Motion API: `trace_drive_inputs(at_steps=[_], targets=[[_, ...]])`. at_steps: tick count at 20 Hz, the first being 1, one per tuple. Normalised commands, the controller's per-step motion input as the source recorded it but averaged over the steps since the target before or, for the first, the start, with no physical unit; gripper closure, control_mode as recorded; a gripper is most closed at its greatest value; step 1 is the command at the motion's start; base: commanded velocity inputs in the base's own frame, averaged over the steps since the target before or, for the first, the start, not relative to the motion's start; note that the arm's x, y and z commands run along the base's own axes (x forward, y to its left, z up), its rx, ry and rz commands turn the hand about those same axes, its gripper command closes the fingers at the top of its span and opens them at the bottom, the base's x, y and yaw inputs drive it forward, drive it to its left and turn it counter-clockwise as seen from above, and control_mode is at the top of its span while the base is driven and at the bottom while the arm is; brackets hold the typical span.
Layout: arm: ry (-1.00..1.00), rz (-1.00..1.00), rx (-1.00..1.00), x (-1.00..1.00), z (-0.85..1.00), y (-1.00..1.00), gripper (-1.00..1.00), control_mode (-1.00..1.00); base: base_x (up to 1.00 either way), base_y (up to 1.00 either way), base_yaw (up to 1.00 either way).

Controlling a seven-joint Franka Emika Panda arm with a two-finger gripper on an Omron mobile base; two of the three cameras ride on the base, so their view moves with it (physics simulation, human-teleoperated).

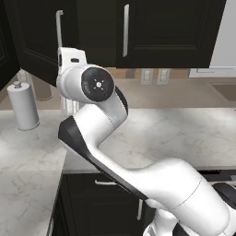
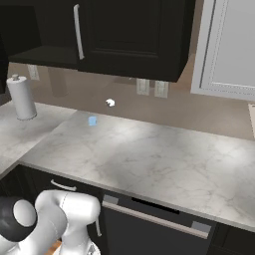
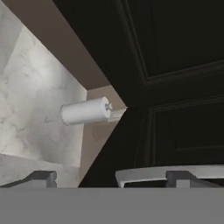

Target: Close all open cabinet doors.

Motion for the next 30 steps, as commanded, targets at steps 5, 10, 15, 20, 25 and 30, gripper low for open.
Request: trace_drive_inputs(at_steps=[5, 10, 15, 20, 25, 30], targets=[[0.00, -0.06, -0.05, 0.75, 0.00, 0.25, -1.00, -1.00, 0.00, 0.00, 0.00], [0.00, -0.08, -0.07, 0.67, 0.00, 0.21, -1.00, -1.00, 0.00, 0.00, 0.00], [-0.01, -0.10, -0.07, 0.57, 0.00, 0.10, -1.00, -1.00, 0.00, 0.00, 0.00], [-0.02, -0.10, -0.07, 0.46, 0.00, 0.01, -1.00, -1.00, 0.00, 0.00, 0.00], [-0.04, -0.08, -0.06, 0.35, 0.00, 0.00, -1.00, -1.00, 0.00, 0.00, 0.00], [-0.03, -0.07, -0.05, 0.41, 0.00, -0.04, -1.00, -1.00, 0.00, 0.00, 0.00]])
